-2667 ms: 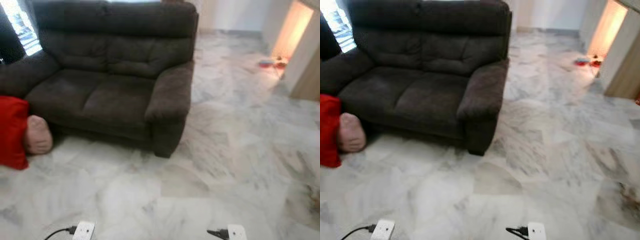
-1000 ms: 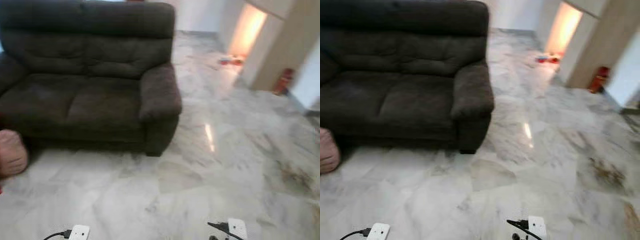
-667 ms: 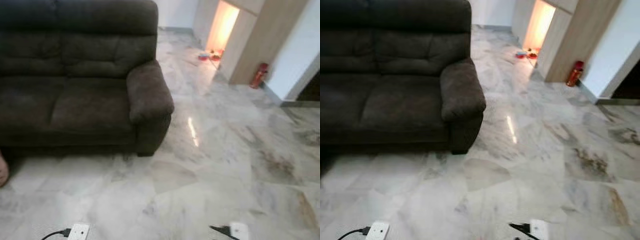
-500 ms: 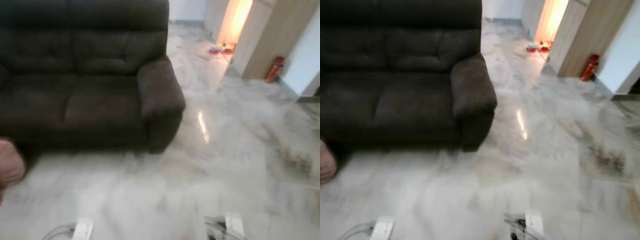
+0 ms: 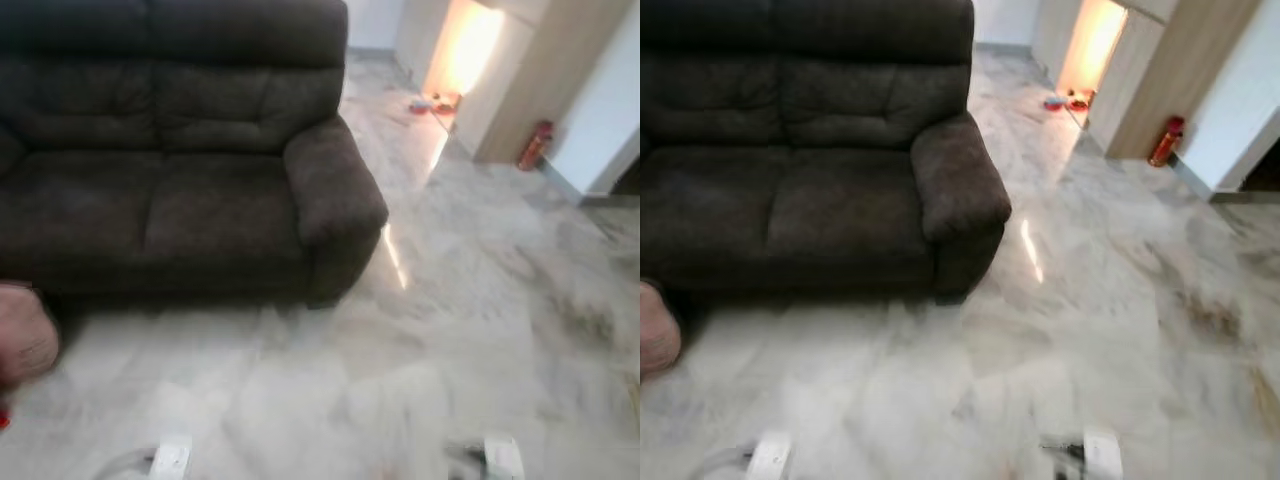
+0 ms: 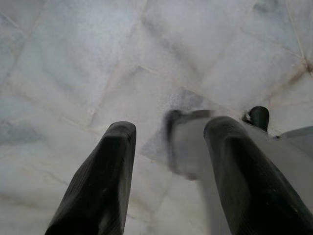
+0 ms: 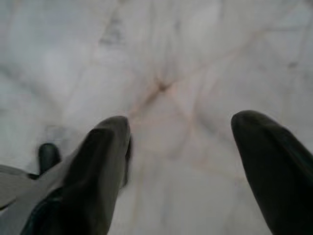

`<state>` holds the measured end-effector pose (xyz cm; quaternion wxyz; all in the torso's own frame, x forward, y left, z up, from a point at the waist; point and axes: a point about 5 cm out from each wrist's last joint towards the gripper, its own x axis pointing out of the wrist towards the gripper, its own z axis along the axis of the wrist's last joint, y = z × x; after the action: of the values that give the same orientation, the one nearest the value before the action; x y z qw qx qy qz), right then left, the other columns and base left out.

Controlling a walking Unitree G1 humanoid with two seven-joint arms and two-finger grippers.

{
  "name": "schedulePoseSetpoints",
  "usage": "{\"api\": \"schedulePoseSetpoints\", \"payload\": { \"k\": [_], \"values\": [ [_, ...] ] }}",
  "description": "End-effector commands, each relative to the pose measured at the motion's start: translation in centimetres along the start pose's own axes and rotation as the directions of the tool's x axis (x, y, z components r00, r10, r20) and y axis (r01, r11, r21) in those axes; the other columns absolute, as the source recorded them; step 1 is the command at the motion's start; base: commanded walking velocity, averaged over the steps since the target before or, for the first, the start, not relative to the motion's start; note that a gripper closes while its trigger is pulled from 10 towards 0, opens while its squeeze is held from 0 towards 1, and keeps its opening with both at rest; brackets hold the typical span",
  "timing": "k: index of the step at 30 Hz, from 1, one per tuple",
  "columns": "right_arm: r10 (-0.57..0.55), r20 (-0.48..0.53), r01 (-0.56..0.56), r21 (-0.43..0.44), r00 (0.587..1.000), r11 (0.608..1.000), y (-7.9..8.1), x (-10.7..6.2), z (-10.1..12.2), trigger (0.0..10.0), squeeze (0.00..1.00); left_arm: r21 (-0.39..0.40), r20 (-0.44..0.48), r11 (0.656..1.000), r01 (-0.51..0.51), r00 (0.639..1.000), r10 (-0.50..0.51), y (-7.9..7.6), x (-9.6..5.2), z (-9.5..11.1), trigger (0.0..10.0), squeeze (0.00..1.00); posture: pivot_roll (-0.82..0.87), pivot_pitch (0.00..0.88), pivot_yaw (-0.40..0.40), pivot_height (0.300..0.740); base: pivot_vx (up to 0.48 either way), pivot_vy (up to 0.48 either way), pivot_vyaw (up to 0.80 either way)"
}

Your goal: Move the pillow to the sofa from floor

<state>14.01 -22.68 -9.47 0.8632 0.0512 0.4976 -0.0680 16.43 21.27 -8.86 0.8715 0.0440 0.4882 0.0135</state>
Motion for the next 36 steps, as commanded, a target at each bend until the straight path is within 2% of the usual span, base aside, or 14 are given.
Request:
{"api": "schedulePoseSetpoints", "payload": {
  "k": [1,6,17,25,27,29,36],
  "values": [
    [0.002,0.004,-0.002,-0.002,1.000,1.000,0.3,0.1,0.3,10.0,0.00,-0.007,-0.014,1.000,-0.027,1.000,0.027,0.8,-0.1,-0.3,10.0,0.00,0.08,0.000,-0.100,0.740,0.000,0.360,0.00],
    [0.022,0.014,-0.022,0.000,1.000,1.000,1.3,0.3,0.7,10.0,0.00,0.000,-0.019,0.999,-0.037,0.999,0.037,1.4,-0.2,-0.2,10.0,0.00,0.08,0.000,-0.063,0.740,0.000,0.360,0.00],
    [0.019,0.017,-0.019,0.004,1.000,1.000,1.2,0.3,0.9,10.0,0.00,0.019,-0.024,0.999,-0.038,0.999,0.038,1.6,-0.2,-0.3,10.0,0.00,0.07,0.000,-0.049,0.740,0.000,0.359,0.00],
    [0.021,0.001,-0.021,-0.045,1.000,0.999,1.0,0.2,0.5,10.0,0.00,0.030,-0.027,0.999,-0.027,0.999,0.028,1.5,-0.2,-0.5,10.0,0.00,0.05,0.000,-0.047,0.740,0.000,0.358,0.10],
    [0.024,-0.015,-0.025,-0.056,1.000,0.998,2.1,0.3,-0.3,10.0,0.00,0.036,-0.025,0.999,-0.020,0.999,0.021,1.4,-0.2,-0.5,10.0,0.00,0.05,0.000,-0.043,0.740,0.000,0.360,0.80],
    [0.027,-0.016,-0.028,-0.032,1.000,0.999,2.4,0.3,-0.5,10.0,0.00,0.039,-0.024,0.999,-0.017,1.000,0.018,1.4,-0.2,-0.4,10.0,0.00,0.05,0.000,-0.042,0.740,0.000,0.356,0.00],
    [0.046,-0.027,-0.048,-0.044,0.999,0.998,3.2,0.3,-0.9,10.0,0.00,0.039,-0.023,0.999,-0.017,1.000,0.018,1.4,-0.2,-0.5,10.0,0.00,0.06,0.000,-0.043,0.740,0.000,0.358,0.00]
  ]
}}
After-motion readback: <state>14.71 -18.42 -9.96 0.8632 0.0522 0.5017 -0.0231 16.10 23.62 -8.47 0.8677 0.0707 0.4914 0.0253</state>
